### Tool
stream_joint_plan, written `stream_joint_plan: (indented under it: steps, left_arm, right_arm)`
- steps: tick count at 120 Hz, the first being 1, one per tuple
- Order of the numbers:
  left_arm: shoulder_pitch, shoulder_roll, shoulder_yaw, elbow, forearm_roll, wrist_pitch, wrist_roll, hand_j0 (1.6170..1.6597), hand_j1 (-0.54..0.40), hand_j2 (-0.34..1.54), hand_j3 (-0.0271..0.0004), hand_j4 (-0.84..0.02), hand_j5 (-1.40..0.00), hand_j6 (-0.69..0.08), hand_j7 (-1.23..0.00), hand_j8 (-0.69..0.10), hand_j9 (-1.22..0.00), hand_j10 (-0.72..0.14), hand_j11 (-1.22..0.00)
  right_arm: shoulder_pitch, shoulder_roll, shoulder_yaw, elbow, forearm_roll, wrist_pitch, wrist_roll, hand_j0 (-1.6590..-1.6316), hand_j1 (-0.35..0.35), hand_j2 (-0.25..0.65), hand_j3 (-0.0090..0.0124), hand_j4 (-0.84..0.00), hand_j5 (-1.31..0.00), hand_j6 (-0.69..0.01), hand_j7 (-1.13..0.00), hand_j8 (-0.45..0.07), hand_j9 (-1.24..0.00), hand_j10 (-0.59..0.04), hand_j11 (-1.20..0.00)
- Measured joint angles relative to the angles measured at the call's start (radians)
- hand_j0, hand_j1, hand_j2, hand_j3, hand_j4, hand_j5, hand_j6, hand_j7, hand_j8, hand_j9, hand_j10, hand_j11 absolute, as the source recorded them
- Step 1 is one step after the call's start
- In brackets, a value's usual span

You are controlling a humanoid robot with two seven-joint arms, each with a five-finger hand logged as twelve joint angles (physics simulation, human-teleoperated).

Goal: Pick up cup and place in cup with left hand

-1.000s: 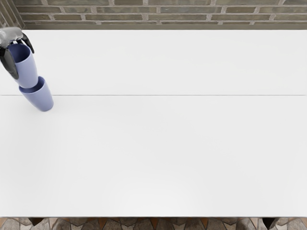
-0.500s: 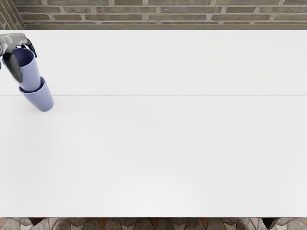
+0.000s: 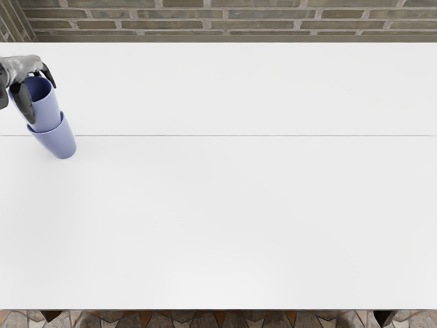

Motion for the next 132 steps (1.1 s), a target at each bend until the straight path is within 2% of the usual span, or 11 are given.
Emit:
stream_joint_plan:
  steps: [34, 60, 80, 106, 132]
  left_arm:
    - [0.023, -0.013, -0.009, 0.019, -0.002, 0.001, -0.001, 1.6564, -0.077, 0.07, 0.0, -0.409, -0.54, -0.328, -0.54, -0.332, -0.55, -0.407, -0.55]
    - [0.023, -0.014, -0.019, 0.029, -0.048, 0.004, 0.0, 1.6575, 0.145, 0.03, 0.0, -0.189, -0.25, -0.161, -0.25, -0.163, -0.25, -0.189, -0.25]
    - [0.018, -0.014, -0.025, 0.032, -0.061, -0.001, 0.0, 1.6578, 0.244, 0.02, 0.0, -0.097, -0.13, -0.085, -0.13, -0.086, -0.13, -0.097, -0.13]
    - [0.0, -0.016, -0.078, 0.033, -0.083, -0.008, 0.0, 1.658, 0.296, 0.01, 0.0, -0.049, -0.06, -0.045, -0.06, -0.045, -0.06, -0.048, -0.06]
    - [-0.013, -0.052, -0.133, 0.029, -0.091, -0.013, 0.001, 1.658, 0.314, 0.01, 0.0, -0.032, -0.04, -0.031, -0.04, -0.031, -0.04, -0.031, -0.04]
  right_arm:
    - [0.0, 0.0, 0.0, 0.0, 0.0, 0.0, 0.0, -1.6581, -0.349, 0.0, 0.0, 0.0, 0.0, 0.0, 0.0, 0.0, 0.0, 0.0, 0.0]
    - [0.0, 0.0, 0.0, 0.0, 0.0, 0.0, 0.0, -1.6581, -0.349, 0.0, 0.0, 0.0, 0.0, 0.0, 0.0, 0.0, 0.0, 0.0, 0.0]
    - [0.0, 0.0, 0.0, 0.0, 0.0, 0.0, 0.0, -1.6581, -0.349, 0.0, 0.0, 0.0, 0.0, 0.0, 0.0, 0.0, 0.0, 0.0, 0.0]
    - [0.0, 0.0, 0.0, 0.0, 0.0, 0.0, 0.0, -1.6581, -0.349, 0.0, 0.0, 0.0, 0.0, 0.0, 0.0, 0.0, 0.0, 0.0, 0.0]
    - [0.0, 0.0, 0.0, 0.0, 0.0, 0.0, 0.0, -1.6581, -0.349, 0.0, 0.0, 0.0, 0.0, 0.0, 0.0, 0.0, 0.0, 0.0, 0.0]
